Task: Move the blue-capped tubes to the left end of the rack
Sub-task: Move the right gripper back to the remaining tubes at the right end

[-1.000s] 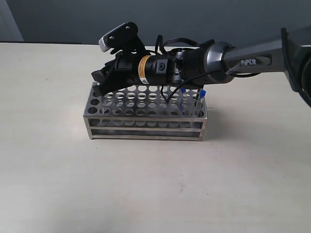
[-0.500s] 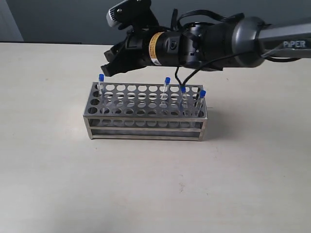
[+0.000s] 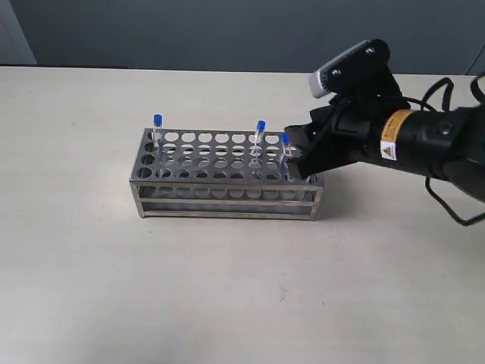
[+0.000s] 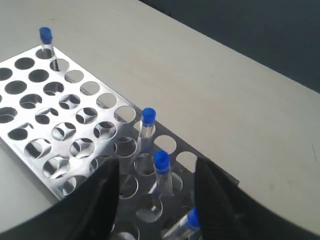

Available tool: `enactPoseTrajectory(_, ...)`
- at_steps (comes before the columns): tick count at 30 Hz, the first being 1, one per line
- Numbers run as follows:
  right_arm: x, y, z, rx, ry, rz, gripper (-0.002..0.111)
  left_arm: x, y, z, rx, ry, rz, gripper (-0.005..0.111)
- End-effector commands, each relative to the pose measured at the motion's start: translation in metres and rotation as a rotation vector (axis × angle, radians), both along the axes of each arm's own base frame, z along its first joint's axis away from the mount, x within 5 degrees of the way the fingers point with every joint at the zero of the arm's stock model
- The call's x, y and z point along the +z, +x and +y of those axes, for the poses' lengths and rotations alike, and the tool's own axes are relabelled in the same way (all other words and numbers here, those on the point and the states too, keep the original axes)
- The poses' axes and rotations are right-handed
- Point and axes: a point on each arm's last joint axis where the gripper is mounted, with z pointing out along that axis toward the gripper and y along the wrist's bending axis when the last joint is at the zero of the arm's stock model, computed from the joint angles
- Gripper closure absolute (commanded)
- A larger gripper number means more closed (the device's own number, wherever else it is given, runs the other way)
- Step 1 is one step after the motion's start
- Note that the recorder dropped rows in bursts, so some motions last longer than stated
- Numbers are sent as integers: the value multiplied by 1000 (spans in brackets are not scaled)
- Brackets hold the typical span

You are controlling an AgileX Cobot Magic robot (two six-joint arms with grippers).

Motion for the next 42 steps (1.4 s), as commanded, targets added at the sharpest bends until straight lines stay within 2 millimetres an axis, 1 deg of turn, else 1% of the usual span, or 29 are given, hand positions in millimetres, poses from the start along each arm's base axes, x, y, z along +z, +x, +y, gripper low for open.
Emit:
enactPoseTrajectory(1,-16,-15,-22,12,49,-102,62,0,0,0,-6,-8,2,106)
enactPoseTrajectory(3,-23,-20,-29,-5,43,-114,62,0,0,0,-6,-8,2,106)
enactPoseTrajectory(7,-38,-23,-39,-29,7,-84,62,0,0,0,-6,-8,2,106)
enactPoseTrajectory(13,-54,-17,-35,7,19,-108,62,0,0,0,-6,-8,2,106)
enactPoseTrajectory(20,-76,-8,-35,-24,7,-145,62,0,0,0,-6,-8,2,106)
enactPoseTrajectory(22,-79,-7,-34,-15,18,-171,62,0,0,0,-6,-8,2,106)
enactPoseTrajectory(24,-82,-4,-33,-11,20,-182,66,0,0,0,-6,-8,2,106)
enactPoseTrajectory(30,-88,7,-29,-10,18,-181,89,0,0,0,-6,-8,2,106)
enactPoseTrajectory(32,-88,11,-28,-15,18,-185,92,0,0,0,-6,-8,2,106)
enactPoseTrajectory(36,-87,19,-29,-55,28,-190,91,0,0,0,-6,-8,2,106)
enactPoseTrajectory(42,-86,20,-28,-60,31,-196,85,0,0,0,-6,-8,2,106)
